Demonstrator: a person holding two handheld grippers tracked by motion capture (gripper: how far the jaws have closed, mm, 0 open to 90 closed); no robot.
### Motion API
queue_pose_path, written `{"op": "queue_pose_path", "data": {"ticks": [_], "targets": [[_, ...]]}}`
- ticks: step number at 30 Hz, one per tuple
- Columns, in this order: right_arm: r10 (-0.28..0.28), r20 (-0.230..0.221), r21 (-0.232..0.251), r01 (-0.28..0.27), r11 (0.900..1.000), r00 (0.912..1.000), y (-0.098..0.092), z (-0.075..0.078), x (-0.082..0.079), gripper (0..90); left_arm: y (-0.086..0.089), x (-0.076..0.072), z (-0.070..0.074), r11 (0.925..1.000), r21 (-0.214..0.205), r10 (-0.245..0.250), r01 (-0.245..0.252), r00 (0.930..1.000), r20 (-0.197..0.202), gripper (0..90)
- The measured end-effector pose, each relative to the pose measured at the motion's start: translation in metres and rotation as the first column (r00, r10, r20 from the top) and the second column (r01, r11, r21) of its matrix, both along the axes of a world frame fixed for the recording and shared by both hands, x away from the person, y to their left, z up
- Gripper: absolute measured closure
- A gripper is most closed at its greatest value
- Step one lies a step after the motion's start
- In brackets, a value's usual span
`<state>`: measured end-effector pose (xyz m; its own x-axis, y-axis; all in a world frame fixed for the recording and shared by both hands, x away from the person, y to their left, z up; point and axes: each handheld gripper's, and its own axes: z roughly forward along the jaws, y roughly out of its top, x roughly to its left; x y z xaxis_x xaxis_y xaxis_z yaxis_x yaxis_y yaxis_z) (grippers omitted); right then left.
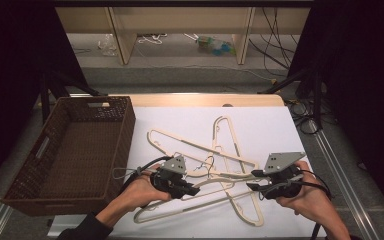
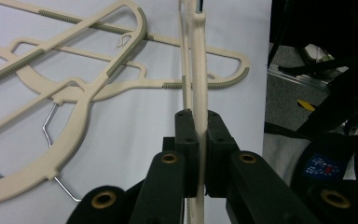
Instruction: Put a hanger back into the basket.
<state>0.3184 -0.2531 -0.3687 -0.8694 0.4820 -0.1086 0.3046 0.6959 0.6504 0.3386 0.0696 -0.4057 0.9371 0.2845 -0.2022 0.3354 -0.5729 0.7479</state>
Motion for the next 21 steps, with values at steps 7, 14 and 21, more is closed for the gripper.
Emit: {"op": "queue_pose_path", "data": {"ticks": [7, 14, 21], "targets": [[-0.088, 0.007, 0.084, 0.087, 0.9927, 0.9961, -0.011, 0.004, -0.003, 49.4, 0.007, -0.001, 0.011, 0.9984, 0.004, 0.057, -0.057, 0.9983, 0.008, 86.3], [-0.124, 0.009, 0.122, 0.122, 0.9850, 0.9922, -0.017, 0.002, -0.013, 47.5, 0.014, -0.004, 0.040, 0.9963, 0.021, 0.083, -0.084, 0.9957, 0.041, 86.3], [-0.133, 0.029, 0.208, 0.124, 0.9703, 0.9907, -0.030, 0.010, -0.023, 46.0, 0.034, -0.008, 0.077, 0.9902, 0.014, 0.137, -0.139, 0.9864, 0.090, 86.2]]}}
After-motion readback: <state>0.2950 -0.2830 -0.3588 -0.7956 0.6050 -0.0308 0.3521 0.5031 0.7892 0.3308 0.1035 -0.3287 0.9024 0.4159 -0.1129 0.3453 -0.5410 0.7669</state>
